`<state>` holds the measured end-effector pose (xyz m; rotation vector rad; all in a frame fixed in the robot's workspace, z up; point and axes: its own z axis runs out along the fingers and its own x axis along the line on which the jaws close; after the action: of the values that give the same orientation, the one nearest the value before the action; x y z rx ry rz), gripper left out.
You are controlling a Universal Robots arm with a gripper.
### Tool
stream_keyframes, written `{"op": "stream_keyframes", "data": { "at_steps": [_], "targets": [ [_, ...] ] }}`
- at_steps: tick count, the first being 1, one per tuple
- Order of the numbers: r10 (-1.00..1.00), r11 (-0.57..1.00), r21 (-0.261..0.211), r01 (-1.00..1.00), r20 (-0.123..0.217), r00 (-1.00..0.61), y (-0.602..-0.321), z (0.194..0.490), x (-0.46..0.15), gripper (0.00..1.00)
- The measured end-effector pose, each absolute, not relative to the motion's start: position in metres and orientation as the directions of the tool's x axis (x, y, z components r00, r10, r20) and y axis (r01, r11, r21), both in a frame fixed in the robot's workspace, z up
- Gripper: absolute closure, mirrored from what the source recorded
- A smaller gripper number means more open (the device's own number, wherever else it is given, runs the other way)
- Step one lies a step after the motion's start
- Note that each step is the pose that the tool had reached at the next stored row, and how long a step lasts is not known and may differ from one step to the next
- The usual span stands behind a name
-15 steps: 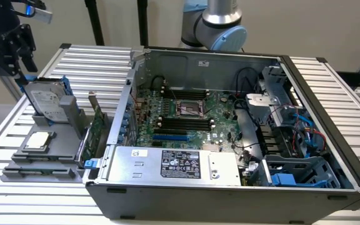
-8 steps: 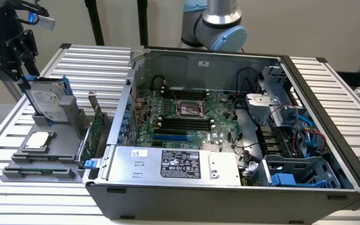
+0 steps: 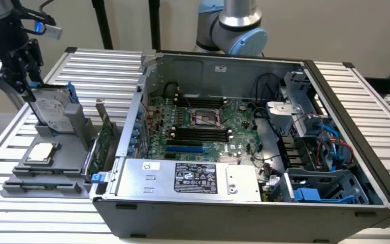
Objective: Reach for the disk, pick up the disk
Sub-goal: 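Pick up the disk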
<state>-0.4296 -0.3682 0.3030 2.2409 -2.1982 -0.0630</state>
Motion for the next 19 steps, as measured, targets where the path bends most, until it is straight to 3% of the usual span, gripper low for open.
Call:
{"op": "stream_keyframes", "data": {
  "at_steps": [19],
  "targets": [
    [-0.998,-0.054,0.029,-0.998,-0.027,0.053,-0.3674,0.2938,-0.4298,0.46]
  ]
}}
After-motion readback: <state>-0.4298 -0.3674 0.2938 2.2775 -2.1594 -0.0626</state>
